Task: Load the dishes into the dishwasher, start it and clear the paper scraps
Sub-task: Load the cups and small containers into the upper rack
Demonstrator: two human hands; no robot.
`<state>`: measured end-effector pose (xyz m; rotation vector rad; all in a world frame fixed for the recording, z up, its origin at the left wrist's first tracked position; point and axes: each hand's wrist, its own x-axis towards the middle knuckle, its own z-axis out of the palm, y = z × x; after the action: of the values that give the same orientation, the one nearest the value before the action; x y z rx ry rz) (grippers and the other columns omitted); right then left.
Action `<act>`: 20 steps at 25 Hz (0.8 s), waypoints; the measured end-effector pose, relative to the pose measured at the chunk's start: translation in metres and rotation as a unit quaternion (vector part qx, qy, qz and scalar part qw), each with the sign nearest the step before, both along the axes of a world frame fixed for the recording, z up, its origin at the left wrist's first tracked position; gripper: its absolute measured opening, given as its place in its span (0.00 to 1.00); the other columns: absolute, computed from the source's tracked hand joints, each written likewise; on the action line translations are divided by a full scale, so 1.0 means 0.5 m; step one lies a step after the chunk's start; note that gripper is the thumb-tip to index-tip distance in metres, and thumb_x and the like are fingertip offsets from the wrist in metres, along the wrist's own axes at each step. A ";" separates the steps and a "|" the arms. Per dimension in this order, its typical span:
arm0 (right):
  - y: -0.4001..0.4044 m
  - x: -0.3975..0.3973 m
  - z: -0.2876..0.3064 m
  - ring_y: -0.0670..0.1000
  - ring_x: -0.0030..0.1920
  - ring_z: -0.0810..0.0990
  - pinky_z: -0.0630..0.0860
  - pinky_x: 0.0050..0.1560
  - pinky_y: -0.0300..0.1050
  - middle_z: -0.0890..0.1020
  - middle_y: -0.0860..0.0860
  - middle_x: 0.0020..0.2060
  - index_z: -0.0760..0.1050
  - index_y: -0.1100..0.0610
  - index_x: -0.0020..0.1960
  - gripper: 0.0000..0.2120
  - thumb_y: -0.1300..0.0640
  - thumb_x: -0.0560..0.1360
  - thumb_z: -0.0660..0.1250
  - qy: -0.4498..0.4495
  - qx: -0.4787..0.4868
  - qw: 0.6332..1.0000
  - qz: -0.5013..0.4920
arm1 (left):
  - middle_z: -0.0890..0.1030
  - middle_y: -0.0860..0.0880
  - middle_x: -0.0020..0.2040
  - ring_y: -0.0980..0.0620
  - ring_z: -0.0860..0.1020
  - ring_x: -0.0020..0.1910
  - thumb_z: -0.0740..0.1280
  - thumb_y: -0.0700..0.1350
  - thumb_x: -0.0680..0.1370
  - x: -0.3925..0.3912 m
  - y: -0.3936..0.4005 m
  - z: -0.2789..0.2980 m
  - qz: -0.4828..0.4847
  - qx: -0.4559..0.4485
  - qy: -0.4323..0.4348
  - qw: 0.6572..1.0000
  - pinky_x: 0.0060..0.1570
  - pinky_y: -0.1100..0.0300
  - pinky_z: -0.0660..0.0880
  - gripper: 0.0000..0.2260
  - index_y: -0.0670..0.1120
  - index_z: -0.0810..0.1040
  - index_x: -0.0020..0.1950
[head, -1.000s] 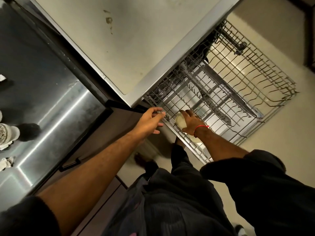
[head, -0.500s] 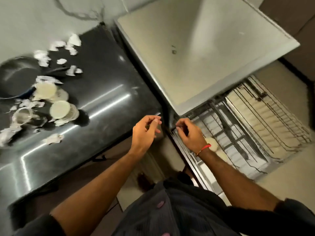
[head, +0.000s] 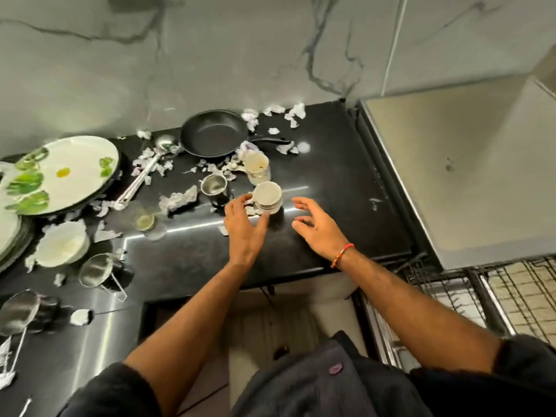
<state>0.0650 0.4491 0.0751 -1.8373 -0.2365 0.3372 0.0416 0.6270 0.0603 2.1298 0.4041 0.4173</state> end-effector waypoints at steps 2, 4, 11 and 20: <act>0.027 0.013 0.002 0.50 0.60 0.80 0.75 0.65 0.49 0.74 0.50 0.67 0.68 0.51 0.71 0.24 0.63 0.77 0.66 0.010 -0.007 1.000 -0.011 | 0.72 0.42 0.68 0.45 0.71 0.68 0.76 0.44 0.73 0.032 0.020 -0.012 -0.029 -0.019 0.056 0.998 0.71 0.49 0.67 0.30 0.42 0.68 0.72; 0.034 0.016 0.003 0.50 0.61 0.79 0.75 0.65 0.47 0.73 0.50 0.69 0.68 0.50 0.71 0.25 0.63 0.77 0.67 0.013 -0.009 1.000 -0.016 | 0.70 0.42 0.72 0.45 0.69 0.71 0.76 0.47 0.72 0.063 0.017 -0.021 -0.075 -0.056 0.078 0.993 0.73 0.49 0.65 0.37 0.42 0.63 0.76; -0.045 -0.016 0.002 0.48 0.58 0.81 0.76 0.65 0.52 0.76 0.48 0.65 0.68 0.45 0.70 0.25 0.62 0.77 0.68 0.011 0.008 0.997 -0.075 | 0.75 0.46 0.69 0.48 0.71 0.69 0.78 0.47 0.72 0.088 -0.043 0.003 -0.095 -0.037 0.003 0.995 0.64 0.66 0.63 0.34 0.43 0.69 0.74; -0.284 -0.159 0.014 0.48 0.67 0.74 0.72 0.69 0.49 0.75 0.51 0.67 0.66 0.57 0.73 0.33 0.52 0.71 0.72 -0.106 -0.022 0.948 -0.299 | 0.86 0.52 0.45 0.58 0.83 0.45 0.66 0.66 0.77 -0.001 -0.392 0.079 -0.342 -0.190 0.167 0.905 0.50 0.56 0.80 0.20 0.52 0.85 0.54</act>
<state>-0.0145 0.3069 0.0821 -1.8907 0.1876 -0.2820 0.0409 0.4309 0.1000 1.8029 -0.0922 -0.4090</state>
